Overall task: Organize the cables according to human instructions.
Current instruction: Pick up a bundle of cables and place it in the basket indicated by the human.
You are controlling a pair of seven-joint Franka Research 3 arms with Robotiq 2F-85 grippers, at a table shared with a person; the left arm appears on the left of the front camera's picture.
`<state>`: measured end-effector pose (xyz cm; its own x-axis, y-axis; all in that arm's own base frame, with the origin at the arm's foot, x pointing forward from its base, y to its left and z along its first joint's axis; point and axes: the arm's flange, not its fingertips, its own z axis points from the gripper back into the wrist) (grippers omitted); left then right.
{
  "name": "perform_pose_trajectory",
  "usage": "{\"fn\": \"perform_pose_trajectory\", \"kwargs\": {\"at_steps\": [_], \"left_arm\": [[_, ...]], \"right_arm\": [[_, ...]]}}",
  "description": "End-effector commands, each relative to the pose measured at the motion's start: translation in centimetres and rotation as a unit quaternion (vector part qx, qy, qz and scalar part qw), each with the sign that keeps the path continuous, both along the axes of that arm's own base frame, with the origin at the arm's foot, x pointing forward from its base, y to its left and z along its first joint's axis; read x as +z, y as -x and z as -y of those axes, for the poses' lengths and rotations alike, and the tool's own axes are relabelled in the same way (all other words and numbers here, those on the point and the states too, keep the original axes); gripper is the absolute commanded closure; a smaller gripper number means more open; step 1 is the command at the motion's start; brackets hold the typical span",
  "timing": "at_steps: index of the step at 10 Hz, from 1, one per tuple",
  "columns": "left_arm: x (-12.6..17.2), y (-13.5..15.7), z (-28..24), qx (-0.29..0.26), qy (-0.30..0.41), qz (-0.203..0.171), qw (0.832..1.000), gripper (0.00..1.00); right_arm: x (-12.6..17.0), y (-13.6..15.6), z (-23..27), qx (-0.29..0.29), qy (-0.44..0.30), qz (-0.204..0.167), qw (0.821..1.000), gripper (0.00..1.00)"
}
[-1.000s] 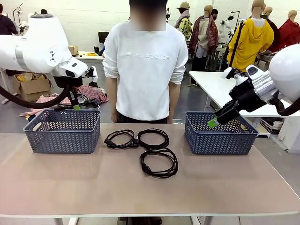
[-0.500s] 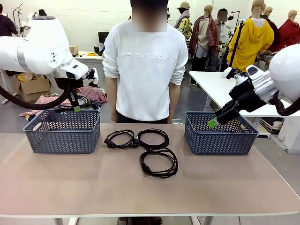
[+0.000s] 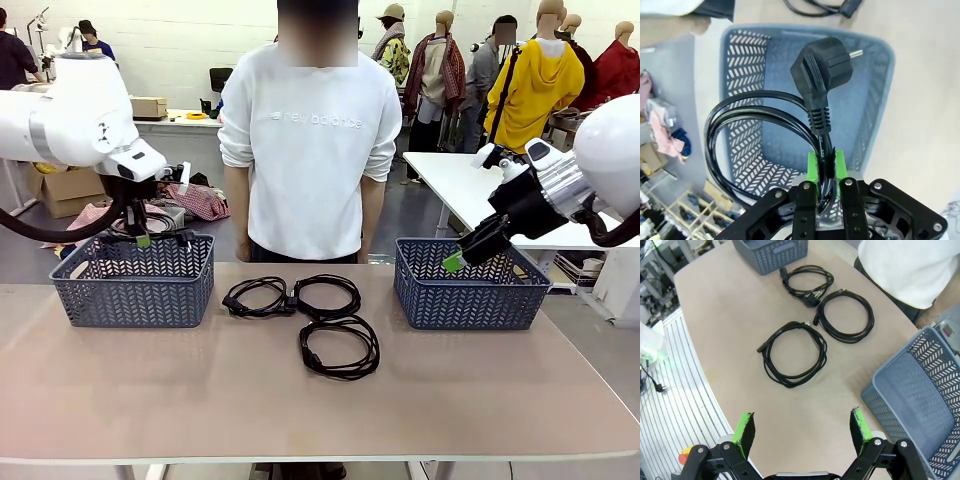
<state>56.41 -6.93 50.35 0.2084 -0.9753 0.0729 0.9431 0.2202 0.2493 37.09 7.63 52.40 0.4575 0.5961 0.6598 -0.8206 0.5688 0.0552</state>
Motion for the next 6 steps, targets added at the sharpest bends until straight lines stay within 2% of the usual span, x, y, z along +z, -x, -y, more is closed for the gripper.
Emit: {"fn": "perform_pose_trajectory", "kwargs": {"at_steps": [1,3,6], "left_arm": [[-0.1,-1.3,-1.7,-0.017,0.001,0.015,1.0,0.85],[-0.9,-2.0,-2.6,-0.035,0.003,0.007,0.999,0.85],[-2.5,-3.0,-3.0,-0.027,-0.005,0.01,1.0,0.85]], "right_arm": [[-0.1,-0.1,0.0,0.004,-0.01,0.0,1.0,0.0],[-0.1,-0.1,0.0,0.004,-0.01,0.0,1.0,0.0],[-0.1,-0.1,0.0,0.004,-0.01,0.0,1.0,0.0]]}}
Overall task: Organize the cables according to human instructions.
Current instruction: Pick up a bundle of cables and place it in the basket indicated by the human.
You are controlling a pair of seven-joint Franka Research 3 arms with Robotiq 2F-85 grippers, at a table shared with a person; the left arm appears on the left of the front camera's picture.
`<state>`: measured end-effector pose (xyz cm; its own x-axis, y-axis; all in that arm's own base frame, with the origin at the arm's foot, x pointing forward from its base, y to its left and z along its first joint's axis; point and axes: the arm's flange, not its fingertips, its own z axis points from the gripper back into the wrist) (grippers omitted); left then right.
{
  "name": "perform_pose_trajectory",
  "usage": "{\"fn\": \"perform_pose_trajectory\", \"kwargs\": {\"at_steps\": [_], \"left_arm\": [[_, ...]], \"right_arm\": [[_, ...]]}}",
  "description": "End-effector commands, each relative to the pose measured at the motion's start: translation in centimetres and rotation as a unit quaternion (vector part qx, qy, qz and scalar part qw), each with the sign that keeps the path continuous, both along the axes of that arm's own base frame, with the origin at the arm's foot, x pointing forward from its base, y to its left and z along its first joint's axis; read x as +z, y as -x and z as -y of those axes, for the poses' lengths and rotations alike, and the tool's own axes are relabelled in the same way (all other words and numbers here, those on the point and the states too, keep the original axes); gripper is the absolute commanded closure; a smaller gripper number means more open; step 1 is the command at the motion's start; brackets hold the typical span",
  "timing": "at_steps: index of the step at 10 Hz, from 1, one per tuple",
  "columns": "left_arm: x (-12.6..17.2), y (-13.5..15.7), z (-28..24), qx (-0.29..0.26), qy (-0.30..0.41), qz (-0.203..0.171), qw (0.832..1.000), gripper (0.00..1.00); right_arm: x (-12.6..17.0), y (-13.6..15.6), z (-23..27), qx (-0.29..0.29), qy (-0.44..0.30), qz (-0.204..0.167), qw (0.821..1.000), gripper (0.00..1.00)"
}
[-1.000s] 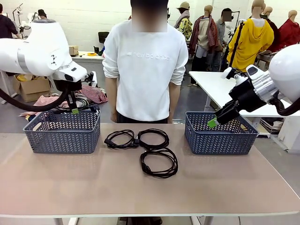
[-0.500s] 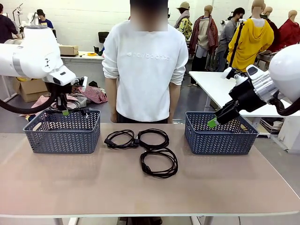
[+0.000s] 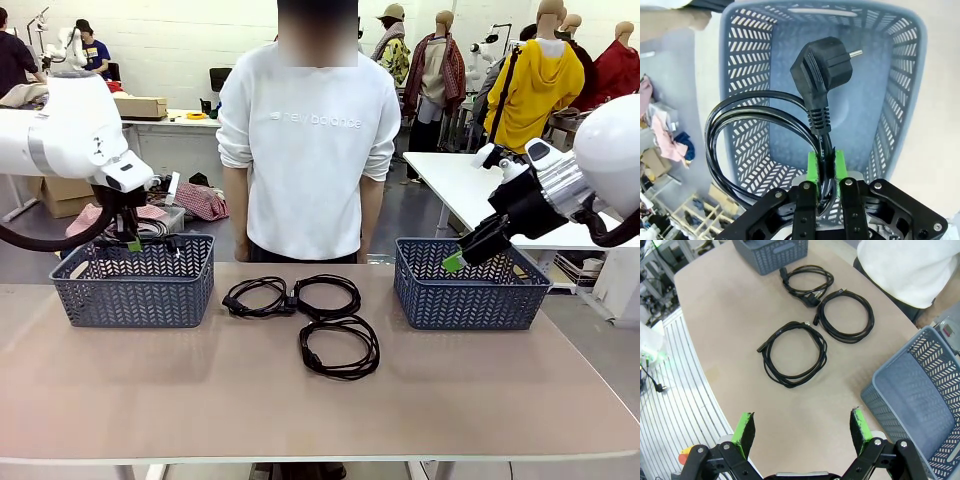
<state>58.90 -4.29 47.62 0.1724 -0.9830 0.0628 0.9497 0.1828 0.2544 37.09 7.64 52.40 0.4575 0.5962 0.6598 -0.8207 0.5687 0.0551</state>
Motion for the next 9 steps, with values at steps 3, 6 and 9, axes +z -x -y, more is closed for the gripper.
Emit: {"fn": "perform_pose_trajectory", "kwargs": {"at_steps": [3,6,9], "left_arm": [[-0.9,-0.79,-0.5,-0.006,-0.001,0.0,1.0,0.85],[-1.04,-1.02,-0.56,-0.001,0.003,-0.003,1.0,0.85],[-1.17,-1.02,-0.62,0.001,0.008,-0.005,1.0,0.47]], "right_arm": [[-0.08,-0.11,-0.04,0.004,-0.01,0.0,1.0,0.0],[-0.08,-0.11,-0.04,0.004,-0.01,0.0,1.0,0.0],[-0.08,-0.11,-0.04,0.004,-0.01,0.0,1.0,0.0]]}}
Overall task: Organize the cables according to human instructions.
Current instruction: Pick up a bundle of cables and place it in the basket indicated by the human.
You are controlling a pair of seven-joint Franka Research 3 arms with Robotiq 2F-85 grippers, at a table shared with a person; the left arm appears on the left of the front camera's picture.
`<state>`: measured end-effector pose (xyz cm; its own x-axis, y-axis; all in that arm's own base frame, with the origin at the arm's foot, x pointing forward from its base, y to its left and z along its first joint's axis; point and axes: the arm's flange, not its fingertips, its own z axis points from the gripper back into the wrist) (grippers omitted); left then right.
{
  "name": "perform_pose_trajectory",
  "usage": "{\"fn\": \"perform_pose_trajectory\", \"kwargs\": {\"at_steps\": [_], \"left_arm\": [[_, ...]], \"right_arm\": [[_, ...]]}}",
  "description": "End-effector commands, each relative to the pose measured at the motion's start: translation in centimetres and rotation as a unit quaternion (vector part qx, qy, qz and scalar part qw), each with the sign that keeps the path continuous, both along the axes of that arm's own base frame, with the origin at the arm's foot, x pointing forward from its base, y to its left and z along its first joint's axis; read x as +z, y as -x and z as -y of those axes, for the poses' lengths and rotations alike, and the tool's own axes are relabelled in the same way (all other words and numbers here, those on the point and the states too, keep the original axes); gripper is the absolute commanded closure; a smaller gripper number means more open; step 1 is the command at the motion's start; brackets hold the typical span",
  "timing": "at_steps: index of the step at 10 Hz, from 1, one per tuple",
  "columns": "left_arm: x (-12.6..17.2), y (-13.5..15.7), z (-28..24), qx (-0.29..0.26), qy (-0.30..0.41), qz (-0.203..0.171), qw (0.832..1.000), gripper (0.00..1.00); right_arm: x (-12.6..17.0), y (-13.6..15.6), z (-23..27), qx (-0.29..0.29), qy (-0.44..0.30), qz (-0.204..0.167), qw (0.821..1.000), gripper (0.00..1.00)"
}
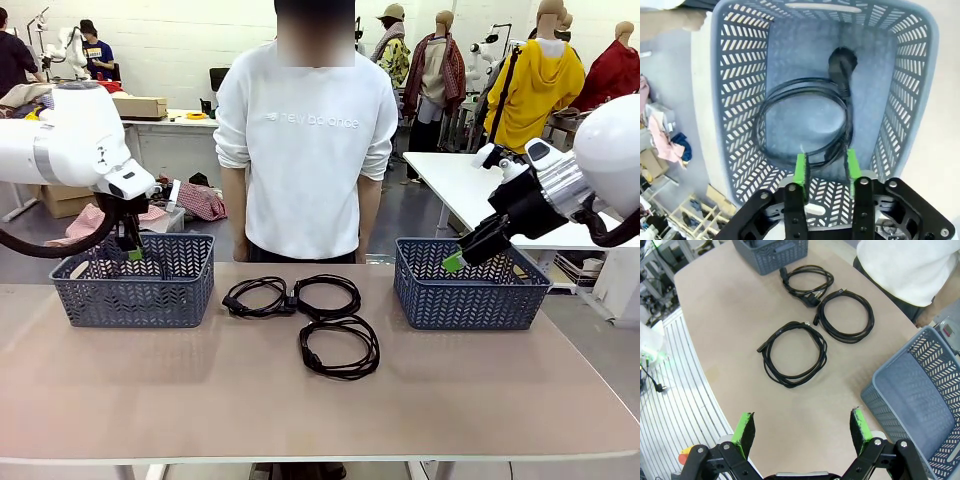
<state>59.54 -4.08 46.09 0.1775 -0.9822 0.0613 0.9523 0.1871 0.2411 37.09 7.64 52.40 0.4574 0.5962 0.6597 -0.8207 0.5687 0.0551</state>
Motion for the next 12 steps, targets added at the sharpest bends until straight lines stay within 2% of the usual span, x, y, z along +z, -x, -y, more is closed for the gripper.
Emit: {"fn": "perform_pose_trajectory", "kwargs": {"at_steps": [1,2,3,4,5,6,7,8,12], "left_arm": [[0.4,-0.4,-0.5,0.0,0.011,0.005,1.0,0.62],[0.5,-0.5,-0.5,0.001,0.015,0.005,1.0,0.28],[0.8,-0.4,-0.4,0.001,0.015,0.002,1.0,0.42],[1.1,-0.4,-0.3,0.003,0.017,-0.008,1.0,0.09],[1.2,-0.3,-0.1,0.003,0.018,-0.018,1.0,0.23],[1.2,-0.2,-0.1,0.003,0.024,-0.025,0.999,0.0],[1.3,-0.1,-0.1,0.005,0.026,-0.029,0.999,0.04],[1.4,0.0,-0.1,0.009,0.025,-0.031,0.999,0.0],[1.6,0.0,-0.1,0.017,0.023,-0.034,0.999,0.0]], "right_arm": [[-0.1,-0.1,0.0,0.004,-0.01,0.001,1.0,0.0],[-0.1,-0.1,0.0,0.004,-0.01,0.001,1.0,0.0],[-0.1,-0.1,0.0,0.004,-0.01,0.001,1.0,0.0],[-0.1,-0.1,0.0,0.004,-0.01,0.001,1.0,0.0],[-0.1,-0.1,0.0,0.004,-0.01,0.001,1.0,0.0],[-0.1,-0.1,0.0,0.004,-0.01,0.001,1.0,0.0],[-0.1,-0.1,0.0,0.004,-0.01,0.001,1.0,0.0],[-0.1,-0.1,0.0,0.004,-0.01,0.001,1.0,0.0],[-0.1,-0.1,0.0,0.004,-0.01,0.001,1.0,0.0]]}}
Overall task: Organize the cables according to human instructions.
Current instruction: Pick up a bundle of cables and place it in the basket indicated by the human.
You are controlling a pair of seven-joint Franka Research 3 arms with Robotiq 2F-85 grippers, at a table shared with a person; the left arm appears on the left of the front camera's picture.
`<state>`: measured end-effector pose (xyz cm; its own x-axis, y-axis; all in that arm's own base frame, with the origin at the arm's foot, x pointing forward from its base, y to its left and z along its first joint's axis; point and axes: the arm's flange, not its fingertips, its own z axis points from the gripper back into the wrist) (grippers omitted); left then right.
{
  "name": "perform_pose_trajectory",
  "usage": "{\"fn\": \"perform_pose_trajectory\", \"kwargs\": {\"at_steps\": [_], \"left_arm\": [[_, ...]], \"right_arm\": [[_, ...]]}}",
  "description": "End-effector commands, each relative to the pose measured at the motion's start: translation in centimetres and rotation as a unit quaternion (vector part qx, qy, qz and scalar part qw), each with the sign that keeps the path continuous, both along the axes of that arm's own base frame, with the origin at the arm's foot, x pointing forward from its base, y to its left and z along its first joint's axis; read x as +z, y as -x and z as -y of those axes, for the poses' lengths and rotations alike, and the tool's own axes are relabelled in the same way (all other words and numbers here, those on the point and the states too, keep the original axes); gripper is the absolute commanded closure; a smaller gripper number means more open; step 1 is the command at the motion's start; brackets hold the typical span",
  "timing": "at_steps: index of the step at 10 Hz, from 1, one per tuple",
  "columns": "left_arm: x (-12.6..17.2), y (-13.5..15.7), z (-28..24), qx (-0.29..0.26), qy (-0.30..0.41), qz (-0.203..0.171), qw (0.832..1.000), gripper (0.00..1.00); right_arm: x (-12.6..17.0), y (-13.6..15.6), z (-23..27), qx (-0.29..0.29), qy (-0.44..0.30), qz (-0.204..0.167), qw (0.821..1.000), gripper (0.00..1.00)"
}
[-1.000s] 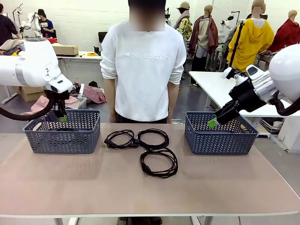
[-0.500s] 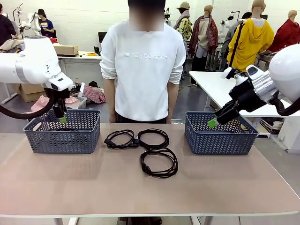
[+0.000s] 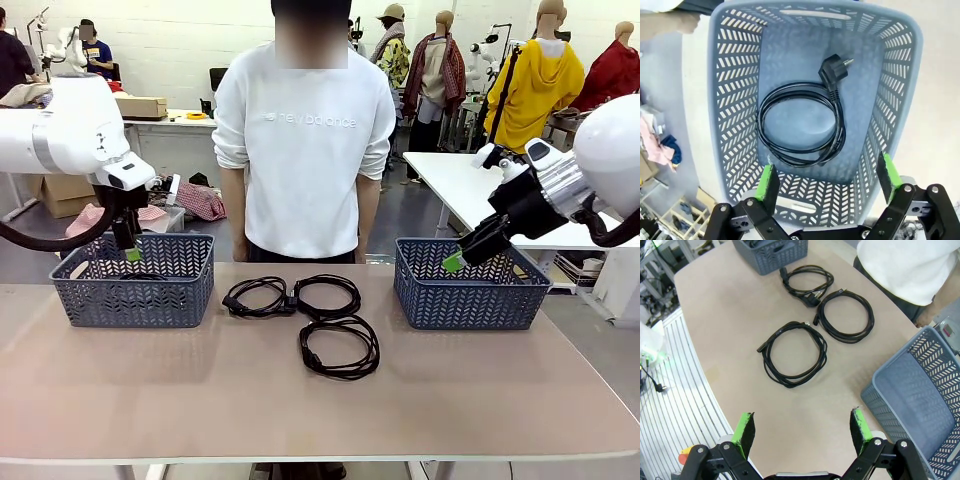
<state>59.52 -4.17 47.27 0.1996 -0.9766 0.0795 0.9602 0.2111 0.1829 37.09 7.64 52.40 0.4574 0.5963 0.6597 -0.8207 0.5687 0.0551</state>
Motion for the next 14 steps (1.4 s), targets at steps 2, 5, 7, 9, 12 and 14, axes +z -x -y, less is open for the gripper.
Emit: {"fn": "perform_pose_trajectory", "kwargs": {"at_steps": [2,5,7,9,12,14], "left_arm": [[1.2,-0.3,-0.1,0.04,0.019,-0.002,0.999,0.0],[0.1,0.0,0.0,0.006,0.004,0.001,1.0,0.0],[0.2,-0.1,0.2,0.014,0.007,0.001,1.0,0.0],[1.4,2.0,2.9,0.021,0.048,0.012,0.999,0.0],[2.6,6.4,6.6,0.056,0.091,0.022,0.994,0.0],[2.2,9.4,8.6,0.076,0.133,0.032,0.988,0.0]], "right_arm": [[-0.1,-0.1,0.0,0.004,-0.01,0.001,1.0,0.0],[-0.1,-0.1,0.0,0.004,-0.01,0.001,1.0,0.0],[-0.1,-0.1,0.0,0.004,-0.01,0.001,1.0,0.0],[-0.1,-0.1,0.0,0.004,-0.01,0.001,1.0,0.0],[-0.1,-0.1,0.0,0.004,-0.01,0.001,1.0,0.0],[-0.1,-0.1,0.0,0.004,-0.01,0.001,1.0,0.0]]}}
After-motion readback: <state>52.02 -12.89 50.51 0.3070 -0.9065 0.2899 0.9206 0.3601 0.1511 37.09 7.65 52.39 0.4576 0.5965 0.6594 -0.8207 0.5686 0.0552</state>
